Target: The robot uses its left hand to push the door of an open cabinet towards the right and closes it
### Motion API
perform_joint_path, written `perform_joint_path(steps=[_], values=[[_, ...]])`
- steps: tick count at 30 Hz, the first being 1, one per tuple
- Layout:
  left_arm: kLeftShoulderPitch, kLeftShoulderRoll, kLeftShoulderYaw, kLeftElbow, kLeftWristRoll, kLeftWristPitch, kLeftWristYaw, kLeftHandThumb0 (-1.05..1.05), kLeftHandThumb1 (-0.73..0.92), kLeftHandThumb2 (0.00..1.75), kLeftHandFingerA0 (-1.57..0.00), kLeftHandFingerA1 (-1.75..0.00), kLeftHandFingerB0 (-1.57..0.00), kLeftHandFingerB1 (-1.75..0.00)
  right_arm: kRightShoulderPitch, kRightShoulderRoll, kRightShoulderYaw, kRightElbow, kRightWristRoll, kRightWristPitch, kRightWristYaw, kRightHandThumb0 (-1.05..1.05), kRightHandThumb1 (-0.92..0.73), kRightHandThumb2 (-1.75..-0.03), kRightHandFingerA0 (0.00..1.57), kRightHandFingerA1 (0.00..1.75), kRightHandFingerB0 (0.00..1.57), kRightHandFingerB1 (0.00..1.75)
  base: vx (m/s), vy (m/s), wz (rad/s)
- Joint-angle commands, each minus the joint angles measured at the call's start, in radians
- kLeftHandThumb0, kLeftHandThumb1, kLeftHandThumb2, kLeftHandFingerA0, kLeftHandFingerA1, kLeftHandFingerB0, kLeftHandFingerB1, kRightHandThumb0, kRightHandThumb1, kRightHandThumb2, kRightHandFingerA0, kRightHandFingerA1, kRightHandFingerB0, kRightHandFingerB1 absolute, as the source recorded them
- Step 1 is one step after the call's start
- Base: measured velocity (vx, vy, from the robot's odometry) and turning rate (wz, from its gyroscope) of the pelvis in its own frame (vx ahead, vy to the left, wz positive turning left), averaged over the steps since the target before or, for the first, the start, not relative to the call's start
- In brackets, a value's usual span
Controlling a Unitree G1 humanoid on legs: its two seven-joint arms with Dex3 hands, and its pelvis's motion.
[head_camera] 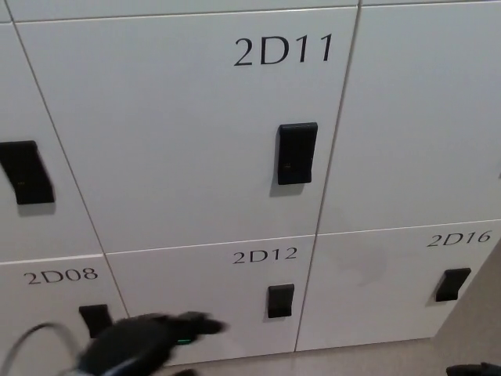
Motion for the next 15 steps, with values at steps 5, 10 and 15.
perform_joint_path(steps=[5, 10, 15], values=[[0.044, 0.080, 0.299, 0.438, -0.224, -0.108, 0.106, -0.61, 0.68, 1.06, -0.36, -0.55, -0.19, -0.45, 0.032, 0.012, -0.008, 0.019, 0.005, -0.015, -0.028, -0.54, -0.69, -0.99, 0.33, 0.53, 0.24, 0.47, 0.00, 0.000, 0.00], [-0.004, 0.065, 0.343, 0.626, -0.262, -0.040, -0.002, -0.68, 0.91, 0.69, -0.37, -0.33, -0.25, -0.29, 0.031, 0.019, -0.033, 0.018, 0.030, -0.017, -0.023, -0.48, -0.65, -0.99, 0.33, 0.54, 0.17, 0.46, 0.00, 0.000, 0.00], [-0.045, 0.047, 0.382, 0.697, -0.291, -0.031, -0.055, -0.66, 0.92, 0.69, -0.38, -0.34, -0.29, -0.30, 0.049, 0.021, -0.032, 0.016, 0.022, -0.031, -0.024, -0.48, -0.85, -0.65, 0.36, 0.38, 0.29, 0.33, 0.00, 0.000, 0.00]])
